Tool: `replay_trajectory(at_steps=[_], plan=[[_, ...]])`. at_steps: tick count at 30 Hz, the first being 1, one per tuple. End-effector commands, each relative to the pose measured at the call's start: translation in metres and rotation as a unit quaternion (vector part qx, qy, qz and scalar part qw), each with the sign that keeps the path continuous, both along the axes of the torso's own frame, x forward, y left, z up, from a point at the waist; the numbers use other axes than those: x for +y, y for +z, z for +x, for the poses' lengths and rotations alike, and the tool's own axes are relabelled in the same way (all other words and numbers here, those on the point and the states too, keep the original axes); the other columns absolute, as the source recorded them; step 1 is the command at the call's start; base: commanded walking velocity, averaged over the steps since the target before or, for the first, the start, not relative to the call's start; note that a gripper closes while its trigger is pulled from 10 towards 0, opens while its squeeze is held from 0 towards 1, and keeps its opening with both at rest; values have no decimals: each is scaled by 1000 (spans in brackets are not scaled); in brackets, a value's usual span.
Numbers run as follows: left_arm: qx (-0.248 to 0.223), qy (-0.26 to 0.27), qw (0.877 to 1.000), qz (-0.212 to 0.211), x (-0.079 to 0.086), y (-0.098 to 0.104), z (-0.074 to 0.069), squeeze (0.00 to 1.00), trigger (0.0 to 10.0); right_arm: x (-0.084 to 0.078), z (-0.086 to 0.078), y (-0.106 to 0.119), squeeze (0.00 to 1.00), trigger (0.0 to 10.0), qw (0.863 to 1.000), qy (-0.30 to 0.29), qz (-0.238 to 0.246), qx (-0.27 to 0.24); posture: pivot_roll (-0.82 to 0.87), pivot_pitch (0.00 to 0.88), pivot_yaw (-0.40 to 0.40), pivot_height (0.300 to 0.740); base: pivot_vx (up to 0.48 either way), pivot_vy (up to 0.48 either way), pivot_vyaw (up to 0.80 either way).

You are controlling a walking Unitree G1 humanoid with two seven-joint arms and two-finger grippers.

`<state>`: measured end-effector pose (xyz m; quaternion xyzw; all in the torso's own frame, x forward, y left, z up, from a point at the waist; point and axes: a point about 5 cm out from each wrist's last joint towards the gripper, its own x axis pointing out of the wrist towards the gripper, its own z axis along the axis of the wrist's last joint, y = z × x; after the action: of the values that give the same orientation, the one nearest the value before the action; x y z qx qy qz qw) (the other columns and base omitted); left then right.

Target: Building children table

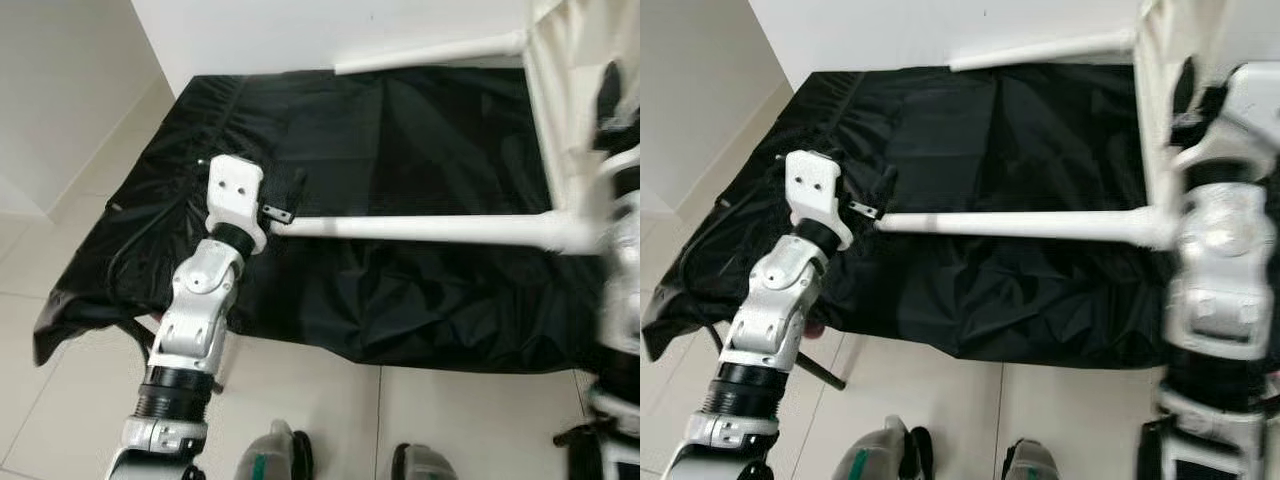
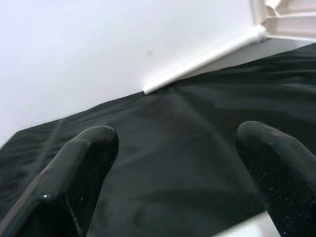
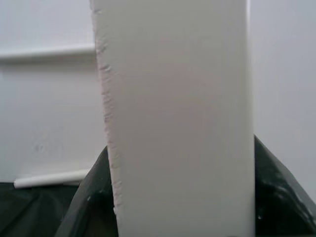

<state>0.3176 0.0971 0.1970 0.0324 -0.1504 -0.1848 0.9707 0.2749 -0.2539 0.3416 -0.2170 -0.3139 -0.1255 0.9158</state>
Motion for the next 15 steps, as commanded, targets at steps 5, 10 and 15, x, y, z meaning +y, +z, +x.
replay_trajectory(at_steps=[5,10,15], plan=[[1,-4,1000,-15,-9,-1,6,0,10000,9,-55,118,0,10000,965,24,-145,-218,-234,0,109,740,0,0,0],[1,1,1000,-21,-10,-4,9,0,10000,12,-58,159,0,10000,954,68,-204,-207,-243,0,89,740,0,0,0],[2,10,1000,-28,-7,-5,10,0,10000,31,-46,191,0,10000,927,132,-326,-134,-257,0,74,740,0,0,0]])
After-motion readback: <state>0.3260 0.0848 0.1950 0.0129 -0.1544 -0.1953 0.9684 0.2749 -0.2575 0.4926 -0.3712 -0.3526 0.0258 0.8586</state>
